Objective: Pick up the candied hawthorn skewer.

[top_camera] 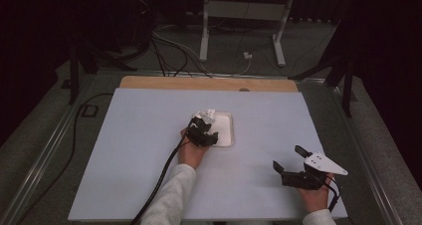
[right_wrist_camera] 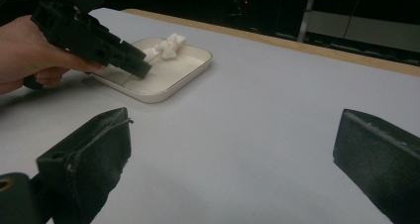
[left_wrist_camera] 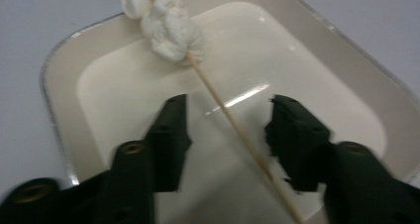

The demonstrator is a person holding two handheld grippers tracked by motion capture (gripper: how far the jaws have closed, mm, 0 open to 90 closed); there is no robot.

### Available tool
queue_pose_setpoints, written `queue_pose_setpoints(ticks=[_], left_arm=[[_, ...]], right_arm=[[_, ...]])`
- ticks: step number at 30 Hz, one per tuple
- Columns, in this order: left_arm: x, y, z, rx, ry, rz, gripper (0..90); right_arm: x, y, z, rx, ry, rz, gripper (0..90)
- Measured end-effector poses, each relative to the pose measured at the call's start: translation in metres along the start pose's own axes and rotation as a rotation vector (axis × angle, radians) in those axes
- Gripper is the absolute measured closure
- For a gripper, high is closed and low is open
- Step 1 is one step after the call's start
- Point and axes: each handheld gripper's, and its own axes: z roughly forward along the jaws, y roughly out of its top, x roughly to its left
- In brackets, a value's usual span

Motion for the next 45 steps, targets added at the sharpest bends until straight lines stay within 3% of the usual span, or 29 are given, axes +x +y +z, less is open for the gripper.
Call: queue_pose_setpoints(ticks=[4,8,15,16,19,29,38,41,45], left_arm=[[0.007,0.003,-0.001,0.028,0.010,-0.012,78.0],[0.011,0.007,0.000,0.049,0.022,-0.014,89.6],[0.018,0.010,0.001,0.065,-0.012,-0.056,90.0],[0.023,0.009,0.000,0.069,-0.042,-0.088,90.0],[0.025,0.009,-0.004,0.073,-0.060,-0.098,90.0],[0.025,0.005,-0.024,0.103,-0.112,-0.094,90.0],[0.028,-0.001,-0.028,0.184,-0.138,-0.069,81.1],[0.029,-0.002,-0.031,0.221,-0.125,-0.058,89.0],[0.031,-0.002,-0.033,0.227,-0.123,-0.062,90.0]], right_arm=[[0.001,0.000,0.000,0.004,0.003,0.001,1.6],[0.001,0.000,0.001,0.004,0.004,-0.003,1.6],[0.001,0.000,0.001,0.006,0.004,0.000,1.6],[0.001,0.000,0.001,0.006,0.004,0.000,1.6],[0.000,0.000,0.000,0.002,0.001,0.000,1.6],[0.000,0.000,0.000,0.005,-0.001,0.000,1.6],[0.000,0.000,0.000,0.006,-0.001,0.001,1.6],[0.000,-0.001,0.000,0.007,-0.002,0.002,1.6],[0.000,0.000,0.000,0.008,-0.001,-0.001,1.6]])
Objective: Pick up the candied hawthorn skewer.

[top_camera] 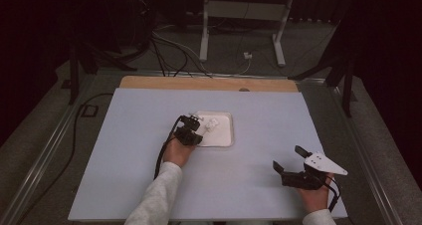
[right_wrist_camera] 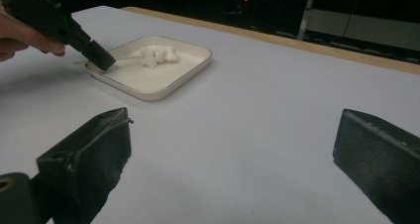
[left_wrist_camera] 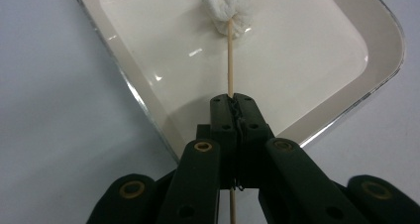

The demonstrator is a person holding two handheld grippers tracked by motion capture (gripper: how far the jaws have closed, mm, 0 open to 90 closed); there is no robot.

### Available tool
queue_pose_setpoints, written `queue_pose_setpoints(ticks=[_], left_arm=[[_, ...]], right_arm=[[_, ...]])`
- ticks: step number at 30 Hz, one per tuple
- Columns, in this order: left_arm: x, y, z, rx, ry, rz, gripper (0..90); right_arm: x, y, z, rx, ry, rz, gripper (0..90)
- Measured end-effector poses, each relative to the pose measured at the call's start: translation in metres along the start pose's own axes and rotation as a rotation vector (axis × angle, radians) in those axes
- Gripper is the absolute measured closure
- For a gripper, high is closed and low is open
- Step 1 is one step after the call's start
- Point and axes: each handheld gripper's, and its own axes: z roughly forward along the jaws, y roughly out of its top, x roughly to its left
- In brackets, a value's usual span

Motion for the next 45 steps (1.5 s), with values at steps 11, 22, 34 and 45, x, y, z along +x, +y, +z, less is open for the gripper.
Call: queue_pose_setpoints(ticks=[11,22,34,45], left_arm=[[0.003,-0.005,-0.021,-0.094,-0.065,-0.015,90.0],[0.006,-0.017,-0.042,-0.238,-0.099,-0.006,90.0],[0.009,-0.035,-0.059,-0.350,-0.103,0.013,90.0],[0.010,-0.049,-0.066,-0.405,-0.103,0.027,90.0]], right_arm=[[0.000,0.000,0.000,0.000,0.002,0.002,1.6],[0.001,0.000,0.001,0.004,0.004,0.000,1.7],[0.002,0.000,0.002,0.007,0.007,0.000,1.7],[0.002,-0.001,0.003,0.008,0.009,0.002,1.6]])
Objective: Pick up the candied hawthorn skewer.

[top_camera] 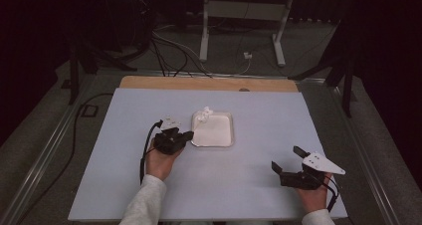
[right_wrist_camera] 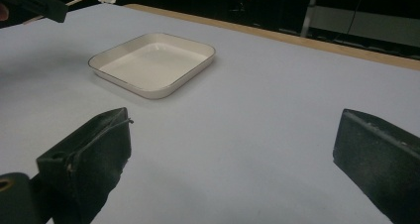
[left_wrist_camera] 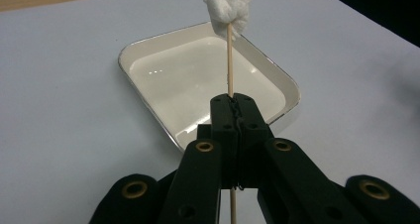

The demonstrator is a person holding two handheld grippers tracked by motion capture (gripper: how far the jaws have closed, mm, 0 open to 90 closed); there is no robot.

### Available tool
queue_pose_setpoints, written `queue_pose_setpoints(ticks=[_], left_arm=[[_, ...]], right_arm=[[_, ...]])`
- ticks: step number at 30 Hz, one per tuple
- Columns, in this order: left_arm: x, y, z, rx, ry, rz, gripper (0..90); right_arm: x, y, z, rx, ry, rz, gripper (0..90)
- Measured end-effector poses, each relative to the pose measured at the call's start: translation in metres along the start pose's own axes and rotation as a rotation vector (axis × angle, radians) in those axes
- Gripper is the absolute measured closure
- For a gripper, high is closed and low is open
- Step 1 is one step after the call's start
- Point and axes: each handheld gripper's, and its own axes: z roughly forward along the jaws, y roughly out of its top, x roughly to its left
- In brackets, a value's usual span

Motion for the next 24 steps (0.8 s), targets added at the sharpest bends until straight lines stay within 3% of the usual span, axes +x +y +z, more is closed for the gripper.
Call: queue_pose_setpoints(ticks=[11,16,19,23,24], left_arm=[[-0.008,-0.008,-0.008,-0.085,-0.004,0.066,90.0],[-0.009,-0.008,-0.009,-0.112,-0.020,0.066,90.0],[-0.008,-0.008,-0.012,-0.127,-0.026,0.074,90.0],[-0.008,-0.010,-0.020,-0.152,-0.033,0.074,90.0],[-0.008,-0.011,-0.022,-0.151,-0.037,0.080,90.0]], right_arm=[[-0.001,0.001,0.000,0.000,0.000,0.004,1.6],[-0.002,0.003,0.000,-0.010,0.000,0.016,1.6],[-0.006,0.010,-0.002,-0.039,0.016,0.060,1.6],[-0.008,0.020,-0.004,-0.068,0.029,0.059,1.6],[-0.009,0.030,-0.004,-0.083,0.048,0.055,1.6]])
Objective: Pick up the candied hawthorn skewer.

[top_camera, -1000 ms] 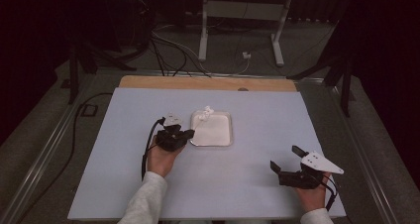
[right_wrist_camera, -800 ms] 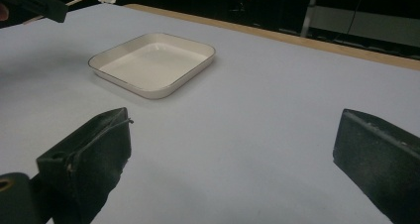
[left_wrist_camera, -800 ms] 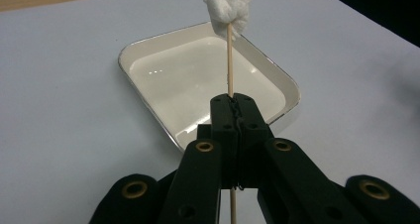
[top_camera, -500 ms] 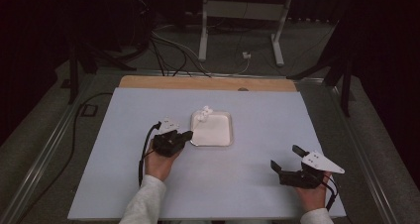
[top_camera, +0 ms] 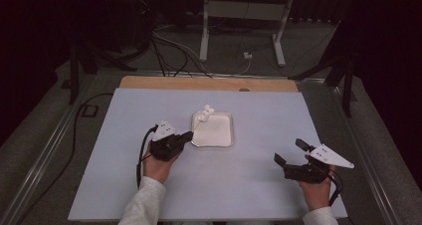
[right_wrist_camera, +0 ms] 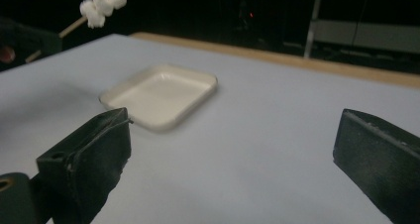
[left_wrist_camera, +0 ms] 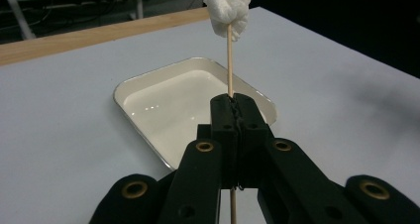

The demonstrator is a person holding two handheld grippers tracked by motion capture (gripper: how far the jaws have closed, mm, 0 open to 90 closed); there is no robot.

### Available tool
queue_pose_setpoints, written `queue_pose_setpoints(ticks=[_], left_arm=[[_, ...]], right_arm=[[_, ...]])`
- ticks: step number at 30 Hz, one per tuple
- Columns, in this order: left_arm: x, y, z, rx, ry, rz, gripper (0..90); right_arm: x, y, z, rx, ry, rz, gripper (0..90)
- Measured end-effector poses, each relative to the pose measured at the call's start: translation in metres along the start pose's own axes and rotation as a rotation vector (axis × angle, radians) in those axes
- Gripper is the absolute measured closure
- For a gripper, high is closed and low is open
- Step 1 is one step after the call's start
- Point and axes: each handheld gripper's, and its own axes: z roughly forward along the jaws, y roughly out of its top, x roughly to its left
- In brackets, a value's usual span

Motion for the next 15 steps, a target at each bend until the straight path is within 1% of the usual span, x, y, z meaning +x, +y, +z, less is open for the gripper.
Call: queue_pose_setpoints(ticks=[1,2,3,4,5,6,7,9,10,11,12,13,15], left_arm=[[0.000,-0.001,-0.002,0.001,0.002,0.005,90.0],[0.000,-0.001,-0.004,-0.002,0.003,0.003,90.0],[0.001,-0.002,-0.005,-0.007,0.000,0.001,90.0],[0.001,-0.003,-0.007,-0.009,0.000,0.000,90.0],[0.002,-0.003,-0.008,-0.010,0.002,-0.001,90.0],[0.002,-0.004,-0.008,-0.013,0.002,-0.004,90.0],[0.003,-0.004,-0.009,-0.014,0.003,-0.001,90.0],[0.003,-0.003,-0.011,-0.023,0.000,-0.001,90.0],[0.003,-0.003,-0.012,-0.025,-0.002,0.004,90.0],[0.003,-0.003,-0.012,-0.029,-0.006,0.008,90.0],[0.003,-0.003,-0.012,-0.031,-0.008,0.006,90.0],[0.003,-0.003,-0.012,-0.031,-0.009,0.005,90.0],[0.003,-0.003,-0.012,-0.032,-0.013,0.007,90.0]], right_arm=[[0.000,0.000,0.000,0.000,0.000,0.000,1.6],[0.000,0.010,0.003,-0.007,0.014,-0.003,1.6],[0.000,0.015,0.005,-0.003,0.020,-0.003,1.6],[0.000,0.015,0.005,-0.003,0.020,-0.003,1.6],[0.001,0.019,0.008,-0.001,0.029,-0.002,1.6],[0.001,0.027,0.014,-0.002,0.048,-0.006,1.6],[0.001,0.027,0.014,-0.002,0.048,-0.006,1.6],[0.002,0.036,0.023,-0.015,0.065,-0.006,1.6],[0.002,0.036,0.023,-0.015,0.065,-0.006,1.6],[0.002,0.040,0.029,-0.022,0.085,0.015,1.6],[0.002,0.041,0.032,-0.026,0.094,0.028,1.6],[0.002,0.041,0.032,-0.026,0.094,0.028,1.6],[0.002,0.047,0.040,-0.039,0.113,0.069,1.7]])
